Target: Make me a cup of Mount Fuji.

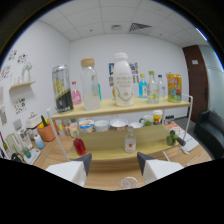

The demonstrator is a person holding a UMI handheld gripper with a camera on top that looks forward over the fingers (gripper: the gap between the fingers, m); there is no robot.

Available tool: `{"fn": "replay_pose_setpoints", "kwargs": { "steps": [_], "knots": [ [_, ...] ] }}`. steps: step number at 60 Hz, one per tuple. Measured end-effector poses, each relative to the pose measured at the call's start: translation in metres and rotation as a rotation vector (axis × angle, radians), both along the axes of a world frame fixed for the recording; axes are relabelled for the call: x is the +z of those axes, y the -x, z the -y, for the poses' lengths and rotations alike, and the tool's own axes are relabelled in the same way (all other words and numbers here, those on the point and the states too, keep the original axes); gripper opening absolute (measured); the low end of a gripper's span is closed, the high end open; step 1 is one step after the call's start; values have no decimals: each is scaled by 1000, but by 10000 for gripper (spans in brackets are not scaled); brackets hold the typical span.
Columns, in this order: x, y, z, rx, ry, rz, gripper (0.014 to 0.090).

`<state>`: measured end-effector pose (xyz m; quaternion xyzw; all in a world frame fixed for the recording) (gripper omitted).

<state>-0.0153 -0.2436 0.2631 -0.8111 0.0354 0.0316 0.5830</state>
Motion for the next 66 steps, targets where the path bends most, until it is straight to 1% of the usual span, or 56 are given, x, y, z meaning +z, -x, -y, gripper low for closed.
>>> {"fn": "replay_pose_setpoints", "kwargs": {
  "steps": [7, 14, 20, 27, 32, 34, 39, 44, 46, 58, 66],
  "knots": [
    [70, 21, -23, 34, -65, 0, 846],
    [118, 33, -46, 47, -107, 15, 851],
    [141, 42, -71, 59, -145, 16, 849],
    [142, 49, -101, 62, -145, 25, 839],
    [135, 53, -122, 52, -130, 21, 801],
    [133, 54, -129, 50, -127, 15, 761],
    [127, 51, -142, 33, -116, 14, 640],
    [125, 50, -150, 17, -122, 18, 464],
    [124, 52, -151, 16, -125, 25, 421],
    [128, 52, -148, 24, -138, 76, 388],
    [153, 56, -126, 48, -190, 98, 380]
  ]
}}
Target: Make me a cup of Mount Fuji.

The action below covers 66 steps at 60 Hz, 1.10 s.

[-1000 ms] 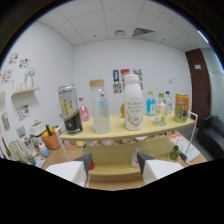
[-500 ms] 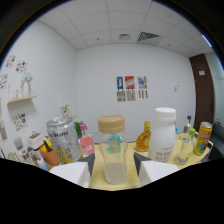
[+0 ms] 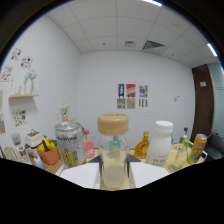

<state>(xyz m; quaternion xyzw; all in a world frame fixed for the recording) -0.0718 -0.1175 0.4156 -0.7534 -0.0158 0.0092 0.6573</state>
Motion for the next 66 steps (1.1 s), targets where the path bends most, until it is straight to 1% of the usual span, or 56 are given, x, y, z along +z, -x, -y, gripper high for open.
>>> {"fn": "replay_pose_setpoints", "kwargs": {
  "steps": [8, 14, 22, 31, 38, 43, 45, 55, 62, 66],
  "knots": [
    [9, 4, 36, 32, -31, -13, 379],
    [-15, 1, 61, 33, -15, -26, 378],
    [-84, -5, 81, 10, 50, -45, 379],
    [-182, -9, 96, -21, 140, -68, 377],
    [-240, -10, 102, -39, 175, -96, 381],
    [-271, -10, 103, -38, 194, -145, 381],
    [-280, -8, 103, -36, 190, -197, 381],
    [-300, -2, 103, -35, 223, -586, 379],
    [-298, 4, 103, -26, 229, -937, 379],
    [-294, 5, 99, -29, 219, -1133, 379]
  ]
}}
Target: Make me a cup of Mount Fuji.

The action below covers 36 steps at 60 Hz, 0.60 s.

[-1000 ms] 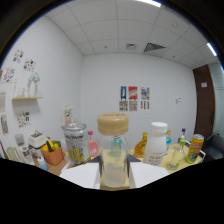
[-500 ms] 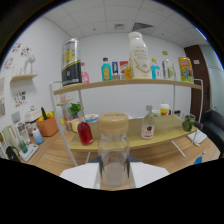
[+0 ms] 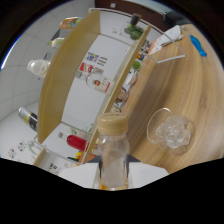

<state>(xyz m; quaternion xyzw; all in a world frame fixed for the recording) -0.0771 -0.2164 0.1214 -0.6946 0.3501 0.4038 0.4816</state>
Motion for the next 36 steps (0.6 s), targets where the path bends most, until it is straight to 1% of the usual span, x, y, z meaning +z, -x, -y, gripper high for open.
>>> {"fn": "replay_pose_setpoints", "kwargs": {
  "steps": [3, 6, 8, 12, 21, 30, 36],
  "knots": [
    [4, -3, -2, -23, -3, -119, 378],
    [11, 0, -3, -14, -14, -238, 379],
    [12, -2, -6, -32, -18, -308, 376],
    [15, -1, -8, -29, -8, -448, 378],
    [15, -5, -10, -71, 10, -674, 377],
    [13, -2, -9, -70, 20, -732, 380],
    [17, -2, -7, -65, 17, -673, 377]
  ]
}}
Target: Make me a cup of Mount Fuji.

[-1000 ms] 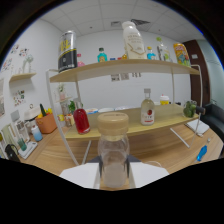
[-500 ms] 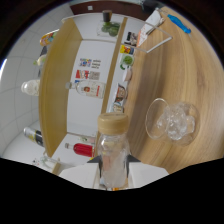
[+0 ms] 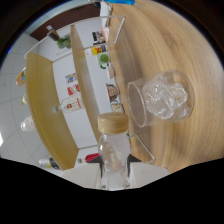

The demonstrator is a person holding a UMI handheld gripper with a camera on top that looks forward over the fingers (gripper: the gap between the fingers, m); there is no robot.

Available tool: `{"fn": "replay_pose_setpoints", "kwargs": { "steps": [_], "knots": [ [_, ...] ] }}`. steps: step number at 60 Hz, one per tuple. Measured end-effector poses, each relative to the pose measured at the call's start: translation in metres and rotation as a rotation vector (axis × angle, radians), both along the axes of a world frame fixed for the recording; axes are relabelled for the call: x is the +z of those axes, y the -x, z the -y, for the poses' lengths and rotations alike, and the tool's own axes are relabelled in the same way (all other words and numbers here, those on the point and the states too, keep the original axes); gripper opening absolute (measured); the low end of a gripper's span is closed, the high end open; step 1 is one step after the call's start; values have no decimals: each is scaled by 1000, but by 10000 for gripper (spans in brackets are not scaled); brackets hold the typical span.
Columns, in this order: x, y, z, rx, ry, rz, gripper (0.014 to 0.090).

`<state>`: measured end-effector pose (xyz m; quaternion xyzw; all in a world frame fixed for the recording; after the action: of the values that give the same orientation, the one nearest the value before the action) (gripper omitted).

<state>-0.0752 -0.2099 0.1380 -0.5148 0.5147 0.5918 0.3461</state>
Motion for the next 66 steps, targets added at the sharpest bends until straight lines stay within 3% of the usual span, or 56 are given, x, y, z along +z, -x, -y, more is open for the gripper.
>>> {"fn": "replay_pose_setpoints", "kwargs": {
  "steps": [7, 19, 27, 37, 54, 66],
  "knots": [
    [12, 2, 3, 21, -29, 263, 379],
    [56, -6, 6, 2, -161, 984, 380],
    [47, 8, 1, 48, -195, 1360, 380],
    [-5, 21, -10, 148, -153, 1654, 379],
    [-71, 30, -11, 302, -80, 1745, 383],
    [-89, 29, -5, 336, -49, 1752, 401]
  ]
}}
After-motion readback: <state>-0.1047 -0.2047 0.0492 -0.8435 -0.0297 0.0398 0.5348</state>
